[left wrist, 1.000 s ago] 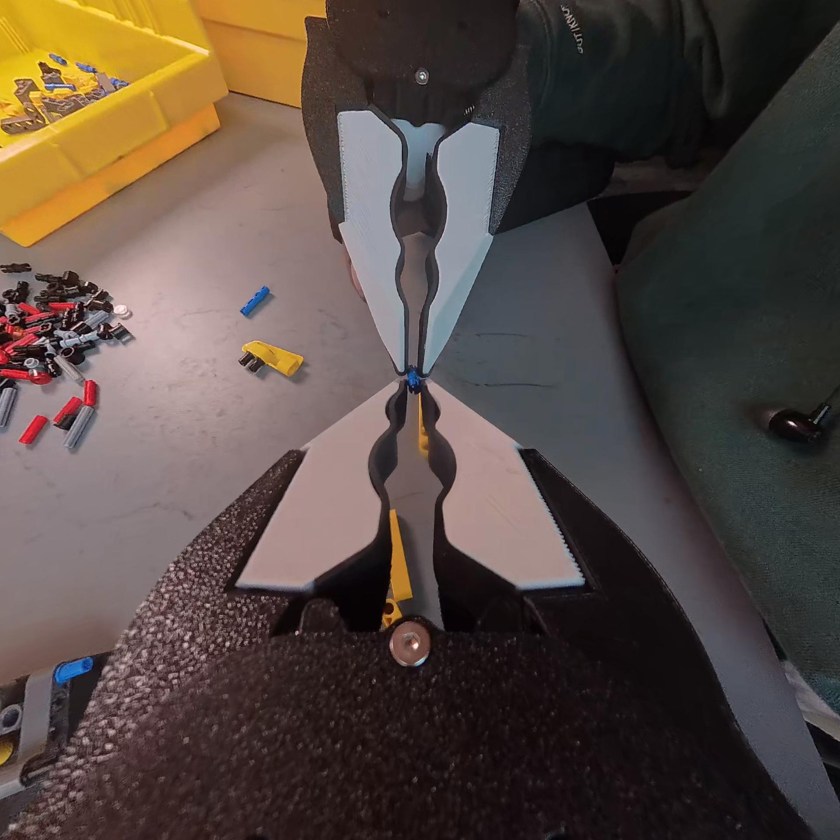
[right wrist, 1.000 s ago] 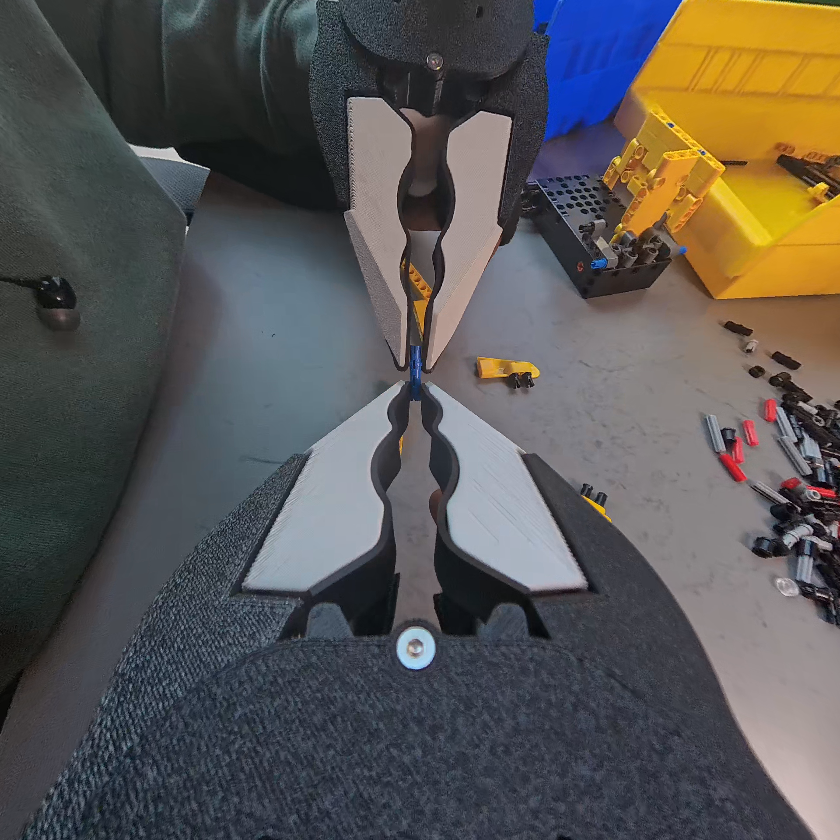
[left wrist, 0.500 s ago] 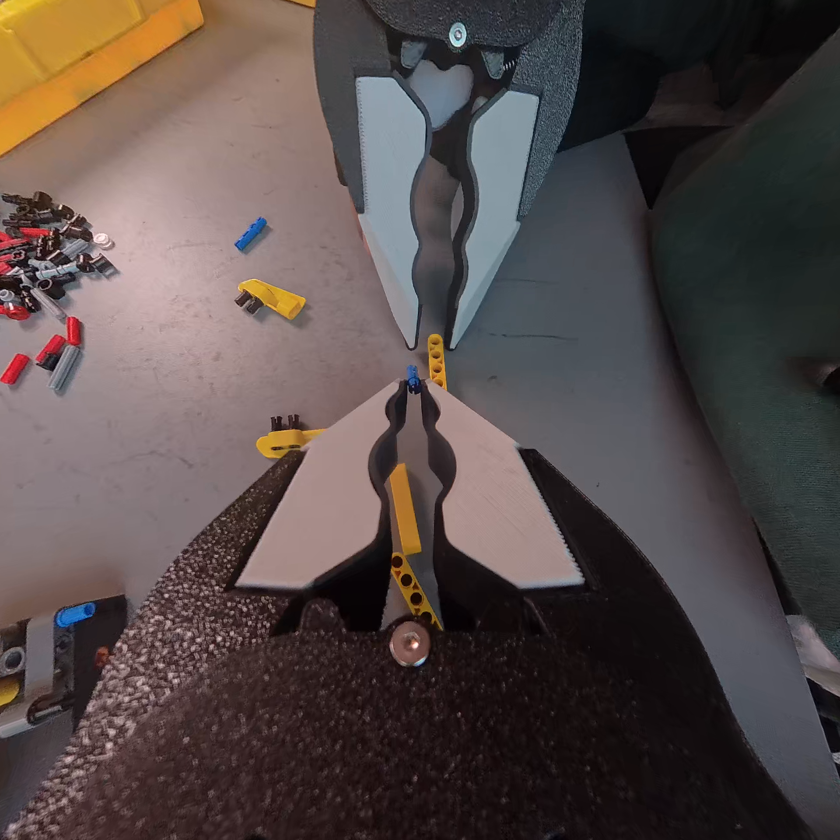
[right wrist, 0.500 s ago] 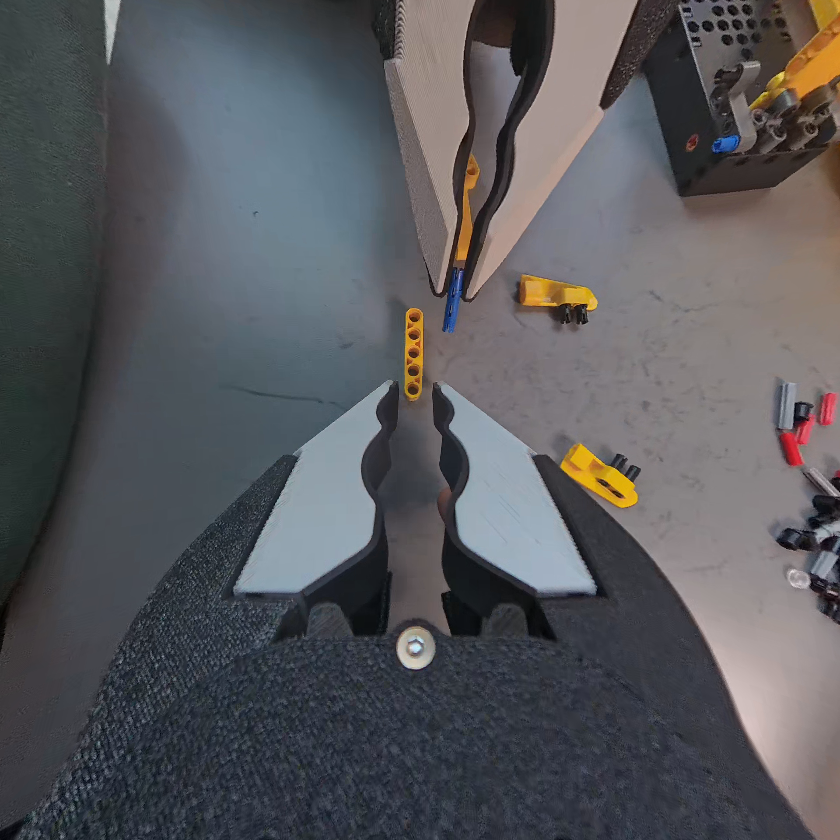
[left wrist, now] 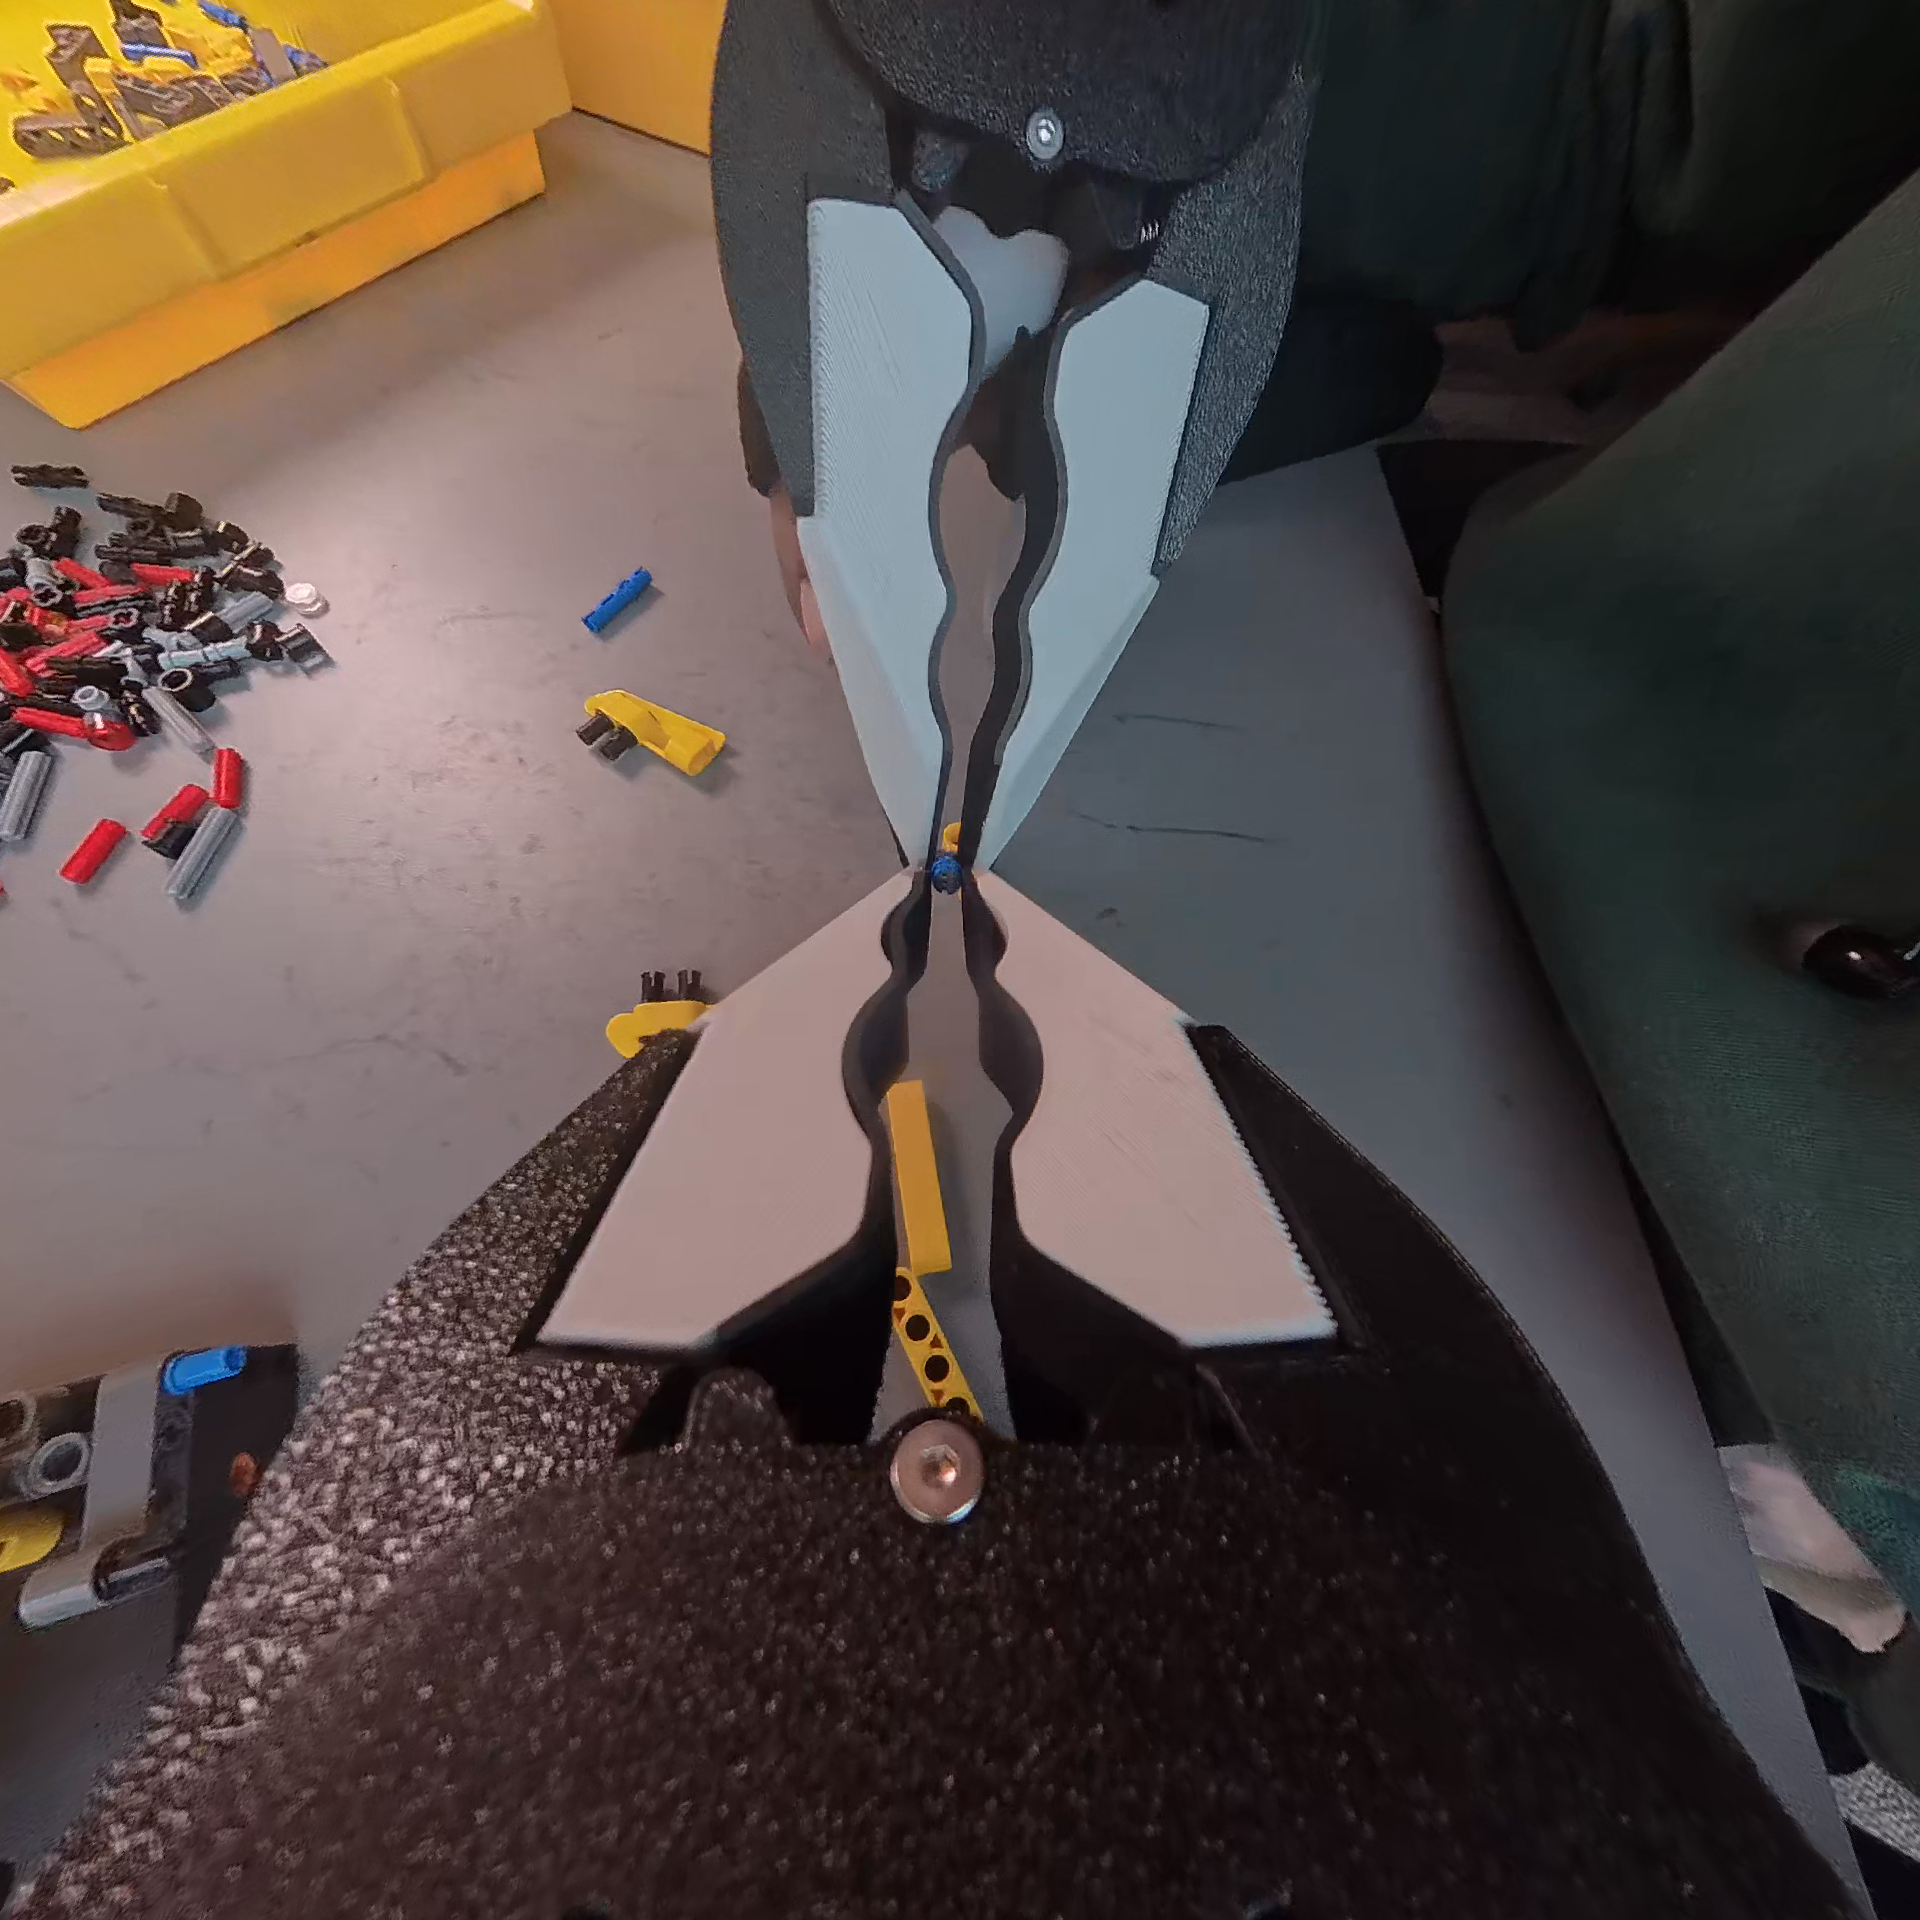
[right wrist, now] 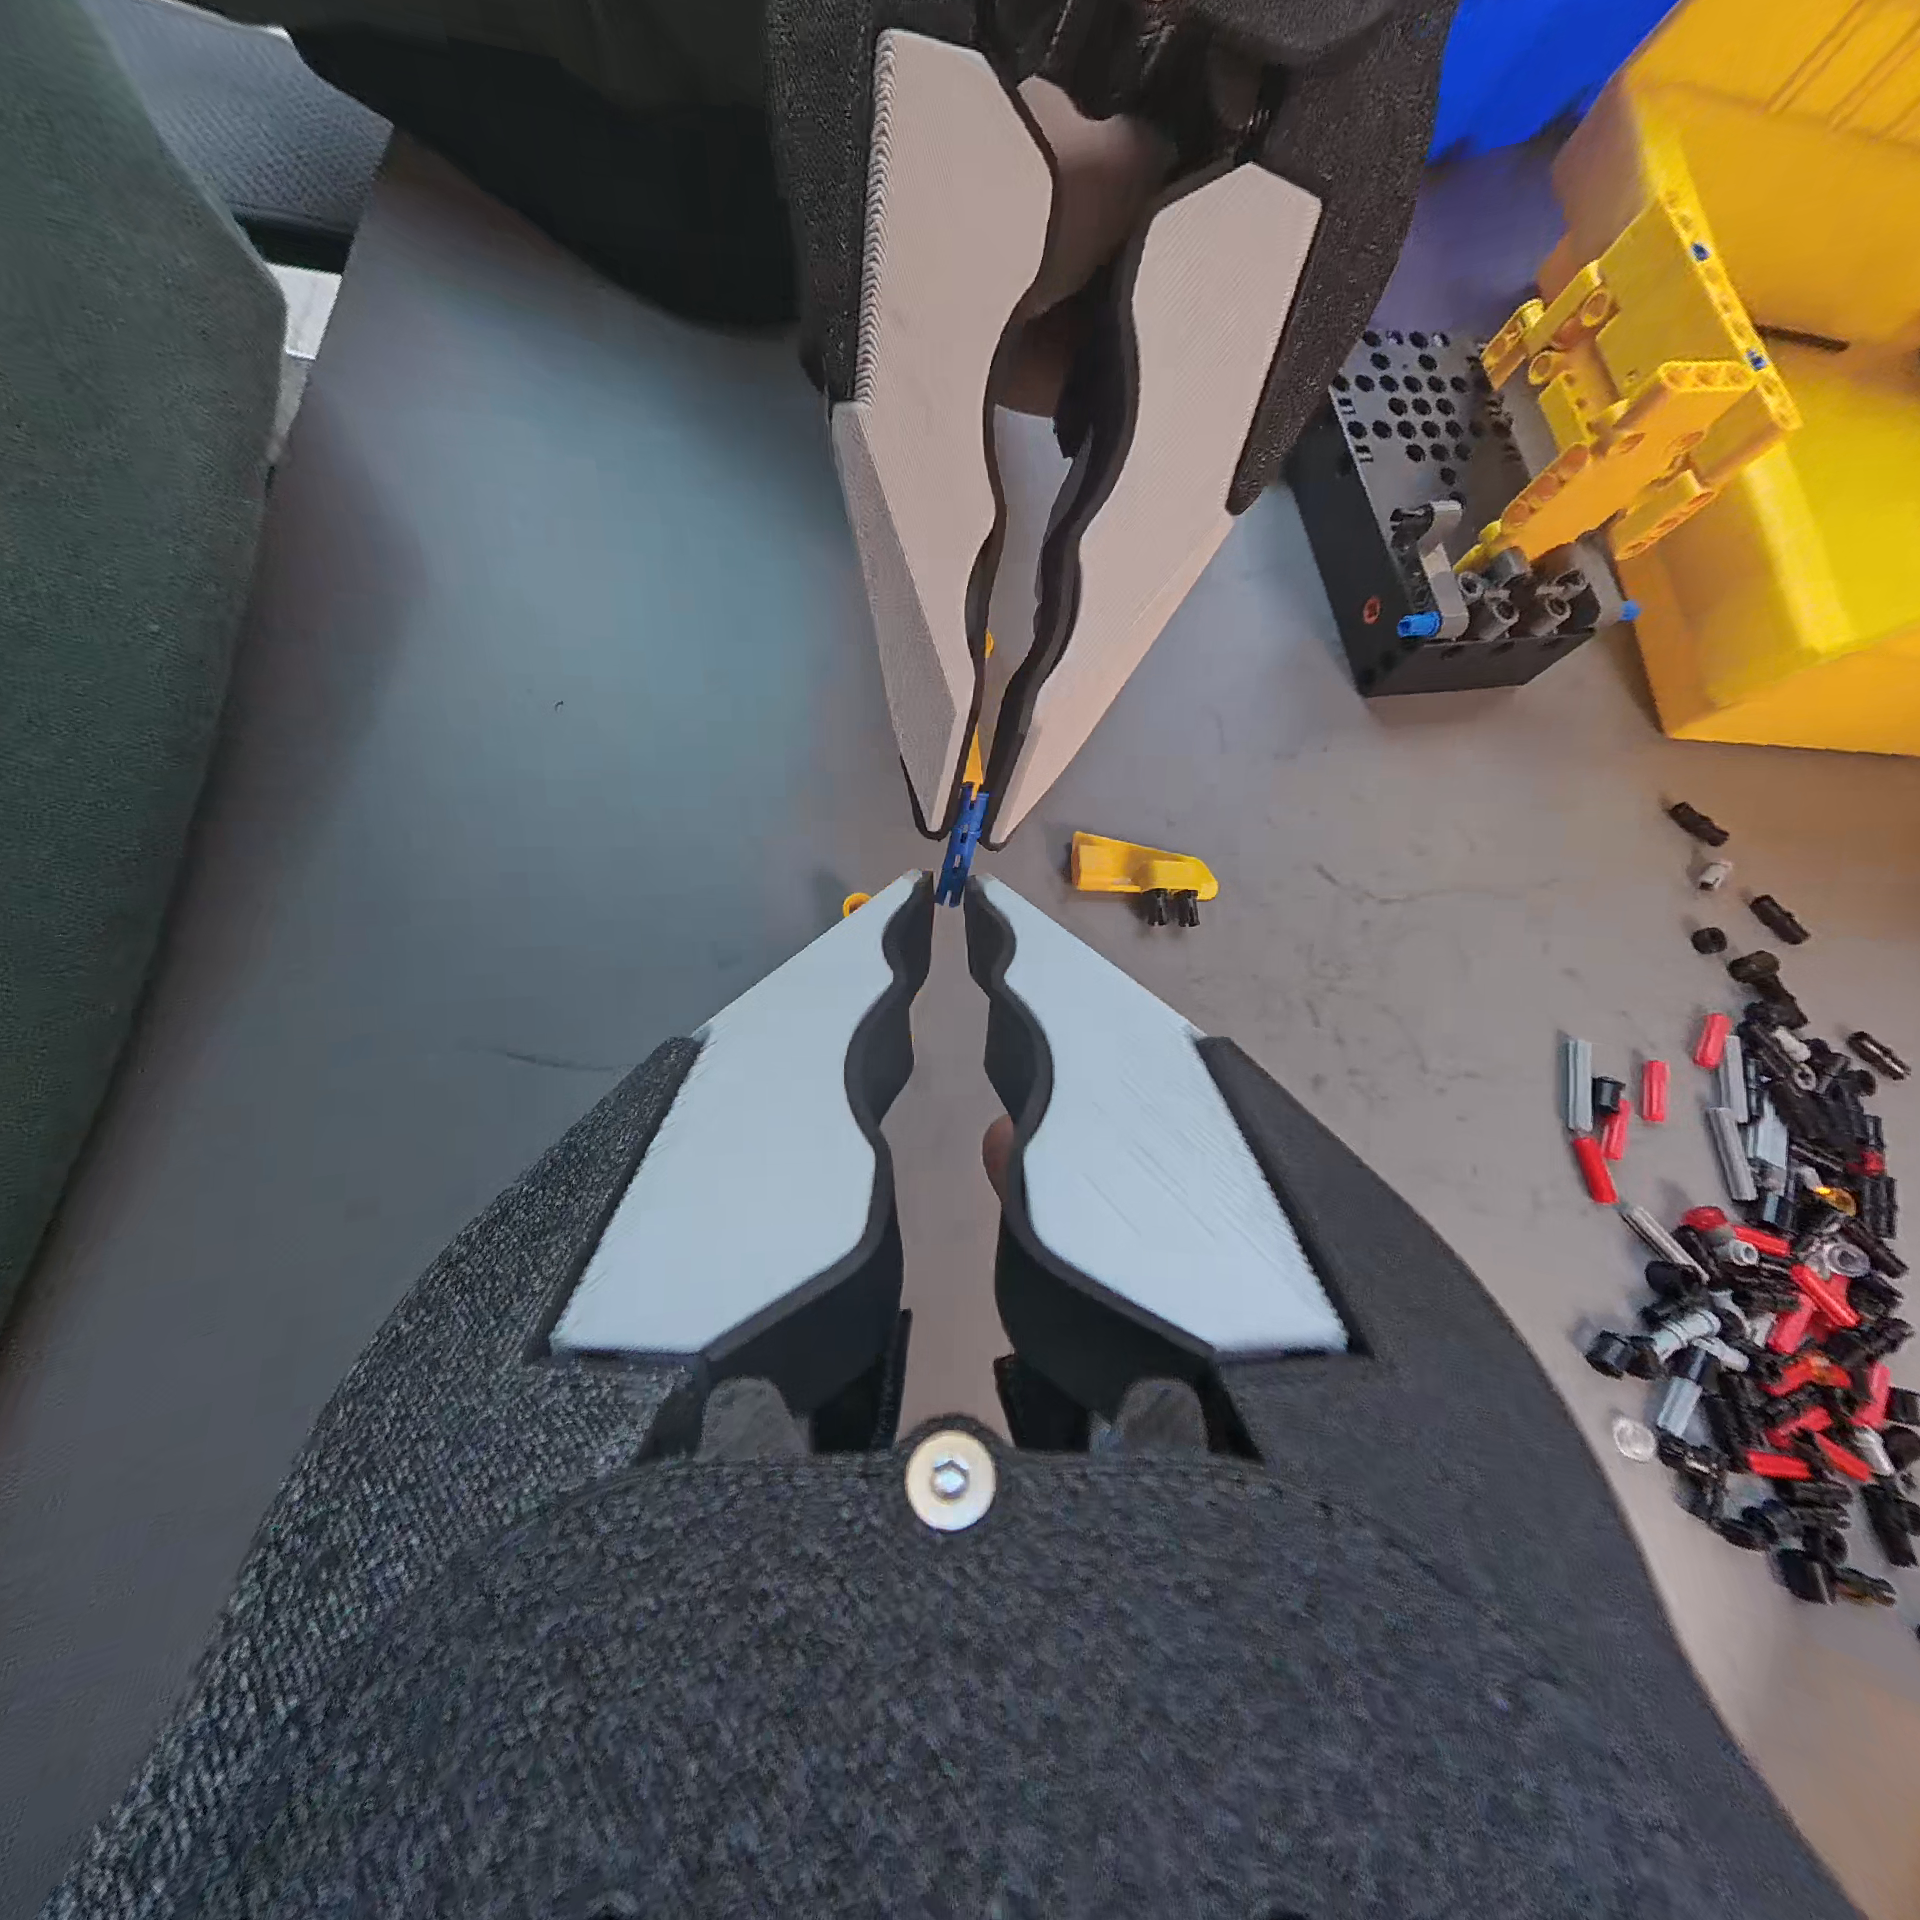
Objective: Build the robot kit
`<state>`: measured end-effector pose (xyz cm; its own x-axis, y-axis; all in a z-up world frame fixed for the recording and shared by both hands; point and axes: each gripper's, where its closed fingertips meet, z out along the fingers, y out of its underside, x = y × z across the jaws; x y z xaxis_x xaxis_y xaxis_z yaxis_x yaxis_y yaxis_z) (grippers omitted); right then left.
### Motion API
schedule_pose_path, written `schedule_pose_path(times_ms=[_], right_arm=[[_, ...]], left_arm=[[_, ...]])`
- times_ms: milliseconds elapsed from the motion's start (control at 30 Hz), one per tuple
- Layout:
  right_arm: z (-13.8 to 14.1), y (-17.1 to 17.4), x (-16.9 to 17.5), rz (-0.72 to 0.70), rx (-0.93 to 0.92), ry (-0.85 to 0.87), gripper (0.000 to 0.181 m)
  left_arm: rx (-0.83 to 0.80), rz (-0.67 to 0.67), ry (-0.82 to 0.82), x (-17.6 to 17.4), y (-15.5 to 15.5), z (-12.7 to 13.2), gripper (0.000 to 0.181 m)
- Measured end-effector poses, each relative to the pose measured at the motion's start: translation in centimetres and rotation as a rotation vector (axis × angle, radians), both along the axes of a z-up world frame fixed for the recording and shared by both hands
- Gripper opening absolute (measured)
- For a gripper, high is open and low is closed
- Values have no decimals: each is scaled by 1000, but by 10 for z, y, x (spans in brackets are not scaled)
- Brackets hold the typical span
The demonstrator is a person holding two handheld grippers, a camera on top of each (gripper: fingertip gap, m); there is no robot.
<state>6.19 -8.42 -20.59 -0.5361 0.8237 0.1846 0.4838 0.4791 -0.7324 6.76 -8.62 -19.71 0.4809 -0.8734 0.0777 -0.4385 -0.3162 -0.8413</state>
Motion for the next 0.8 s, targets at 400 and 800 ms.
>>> schedule_pose_path(times_ms=[400, 800], right_arm=[[65, 20, -17, -138, -315, 358, 4], [121, 1, -14, -58, -418, 665, 4]], left_arm=[[37, 112, -367, -14, 19, 54, 14], [-373, -81, -1075, -10, 5, 115, 19]])
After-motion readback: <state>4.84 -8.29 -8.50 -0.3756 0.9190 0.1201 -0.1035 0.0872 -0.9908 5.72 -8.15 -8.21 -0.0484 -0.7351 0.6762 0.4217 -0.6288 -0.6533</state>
